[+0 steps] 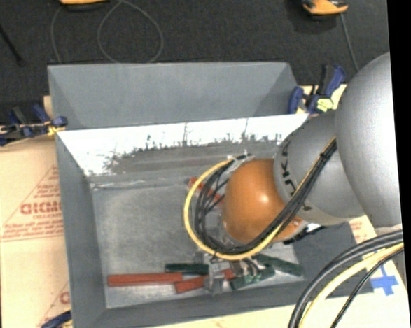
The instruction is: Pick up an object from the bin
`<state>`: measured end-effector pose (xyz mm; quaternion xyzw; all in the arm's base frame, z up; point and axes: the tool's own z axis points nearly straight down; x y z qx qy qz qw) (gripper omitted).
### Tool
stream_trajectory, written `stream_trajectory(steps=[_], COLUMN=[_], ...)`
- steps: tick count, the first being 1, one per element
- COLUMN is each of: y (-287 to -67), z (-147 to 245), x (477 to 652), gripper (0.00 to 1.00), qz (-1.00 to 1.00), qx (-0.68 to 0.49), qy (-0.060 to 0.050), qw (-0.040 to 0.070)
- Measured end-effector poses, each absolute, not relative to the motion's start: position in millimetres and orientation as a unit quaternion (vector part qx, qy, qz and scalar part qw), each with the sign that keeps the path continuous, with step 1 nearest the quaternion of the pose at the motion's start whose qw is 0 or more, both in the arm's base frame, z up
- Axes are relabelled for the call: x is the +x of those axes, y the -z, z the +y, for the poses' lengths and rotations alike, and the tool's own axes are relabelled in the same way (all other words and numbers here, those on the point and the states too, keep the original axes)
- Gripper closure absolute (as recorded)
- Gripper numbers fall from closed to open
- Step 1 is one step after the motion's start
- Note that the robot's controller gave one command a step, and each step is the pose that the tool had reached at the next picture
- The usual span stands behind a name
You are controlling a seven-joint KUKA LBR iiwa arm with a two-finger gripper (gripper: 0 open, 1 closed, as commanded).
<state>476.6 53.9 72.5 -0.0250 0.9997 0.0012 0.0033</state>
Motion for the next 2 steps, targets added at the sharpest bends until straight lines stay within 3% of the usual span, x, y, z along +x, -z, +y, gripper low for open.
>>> stream_trajectory(steps=[1, 2], y=[-170.0, -288.2], z=[70.8, 97.6], x=[482.9, 494.8], gripper=[1.00, 1.00], qz=[1.000, 1.000], qx=[-0.020, -0.020], qy=[-0.002, -0.002], qw=[0.005, 0.006])
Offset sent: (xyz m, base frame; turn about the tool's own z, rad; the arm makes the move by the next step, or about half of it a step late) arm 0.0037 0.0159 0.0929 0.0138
